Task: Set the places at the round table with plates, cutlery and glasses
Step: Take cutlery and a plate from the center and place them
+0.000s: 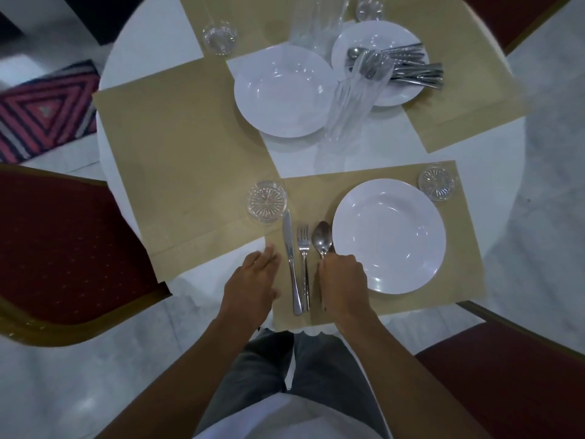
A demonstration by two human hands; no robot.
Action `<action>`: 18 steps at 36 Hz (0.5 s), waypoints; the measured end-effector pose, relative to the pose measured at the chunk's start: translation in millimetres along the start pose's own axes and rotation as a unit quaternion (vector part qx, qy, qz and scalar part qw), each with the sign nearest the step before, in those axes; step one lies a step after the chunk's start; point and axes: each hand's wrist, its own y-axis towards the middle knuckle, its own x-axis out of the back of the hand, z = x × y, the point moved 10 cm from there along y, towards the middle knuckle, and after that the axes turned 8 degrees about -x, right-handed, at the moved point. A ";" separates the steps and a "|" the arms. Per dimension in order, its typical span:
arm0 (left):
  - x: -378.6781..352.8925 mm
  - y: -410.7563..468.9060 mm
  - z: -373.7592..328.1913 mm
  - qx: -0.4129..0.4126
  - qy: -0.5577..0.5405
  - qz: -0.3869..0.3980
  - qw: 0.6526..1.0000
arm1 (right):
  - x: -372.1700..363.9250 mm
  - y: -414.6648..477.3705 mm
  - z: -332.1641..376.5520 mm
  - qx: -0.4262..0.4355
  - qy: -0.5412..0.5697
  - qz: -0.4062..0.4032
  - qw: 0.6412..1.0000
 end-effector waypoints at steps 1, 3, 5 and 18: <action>1.4 0.2 -1.1 0.000 0.000 0.002 1.000 | 1.7 -0.1 -0.4 0.004 0.014 -0.004 1.000; 6.3 1.5 -4.1 0.001 -0.006 0.003 1.000 | 4.8 -1.0 -1.7 0.008 0.054 -0.011 0.998; 16.2 3.4 -6.4 0.015 -0.030 -0.009 0.999 | 10.1 -3.1 -5.7 0.013 0.096 -0.033 0.995; 94.8 96.2 -58.3 -0.056 -0.090 -0.114 0.988 | 96.8 25.2 -71.3 0.052 0.288 -0.198 0.936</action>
